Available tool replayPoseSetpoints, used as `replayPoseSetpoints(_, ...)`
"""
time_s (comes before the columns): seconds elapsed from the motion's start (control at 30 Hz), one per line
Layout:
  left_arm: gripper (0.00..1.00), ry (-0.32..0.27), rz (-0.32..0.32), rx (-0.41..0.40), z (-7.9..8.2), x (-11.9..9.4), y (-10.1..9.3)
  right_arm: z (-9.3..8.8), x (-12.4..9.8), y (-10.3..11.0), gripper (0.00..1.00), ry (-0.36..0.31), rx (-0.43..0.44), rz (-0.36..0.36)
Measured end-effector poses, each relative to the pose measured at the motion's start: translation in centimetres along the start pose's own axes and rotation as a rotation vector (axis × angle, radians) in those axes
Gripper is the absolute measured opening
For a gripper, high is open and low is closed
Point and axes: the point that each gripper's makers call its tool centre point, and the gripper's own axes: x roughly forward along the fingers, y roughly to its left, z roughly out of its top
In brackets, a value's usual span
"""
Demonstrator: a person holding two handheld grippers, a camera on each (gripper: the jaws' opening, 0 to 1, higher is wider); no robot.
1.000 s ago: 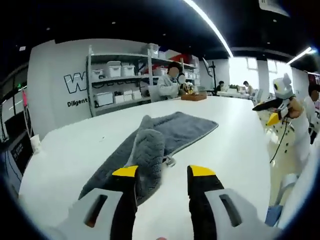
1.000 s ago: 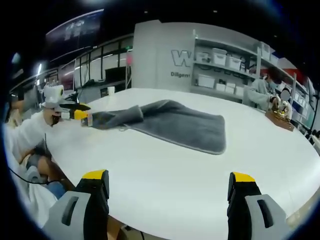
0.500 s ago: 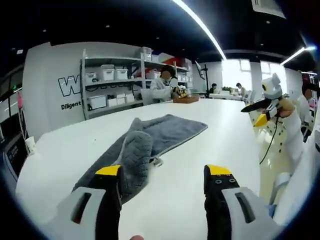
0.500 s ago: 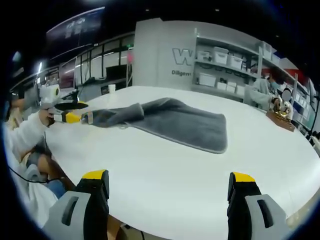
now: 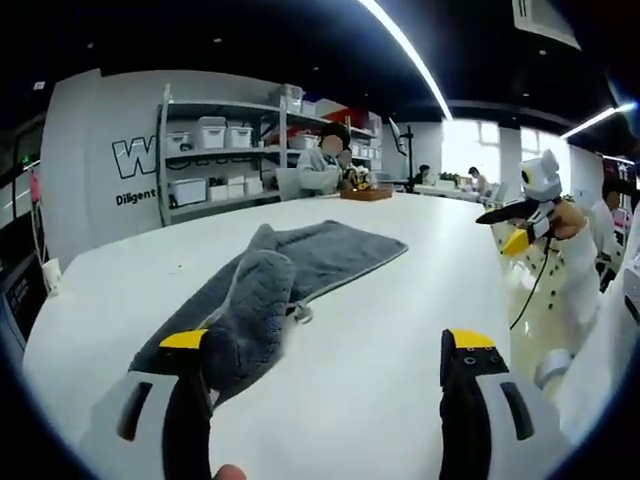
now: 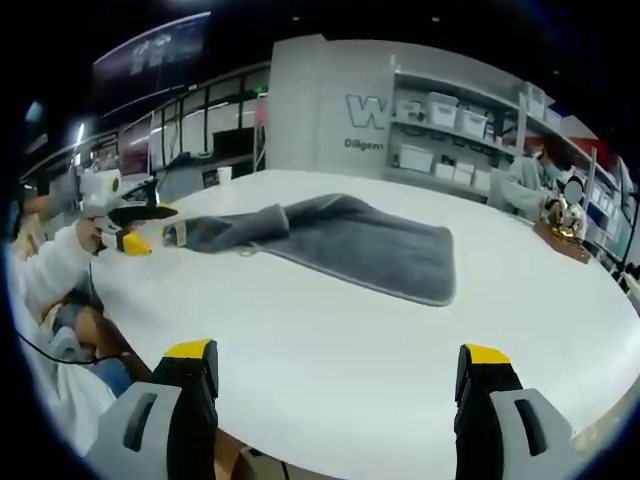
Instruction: Open the folded towel by lifting each exposed corner and separating the folded layers until the towel lies flat within the target outline without major curled edges
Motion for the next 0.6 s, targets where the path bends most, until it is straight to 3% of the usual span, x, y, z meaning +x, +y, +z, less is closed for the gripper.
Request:
replayPoseSetpoints(0.4,1.0,0.028,-0.022,0.035,0.5,1.0,-0.2,0.0,-0.1,-0.1,0.99,-0.001,0.001,-0.002)
replayPoseSetpoints(0.5,1.0,0.042,-0.013,0.068,0.9,1.6,0.8,-0.1,0.0,-0.1,0.99,0.002,0.0,-0.001)
replayPoseSetpoints(0.6,1.0,0.07,0.008,0.104,1.2,3.0,3.2,0.0,0.0,0.1,0.99,0.003,-0.004,0.003)
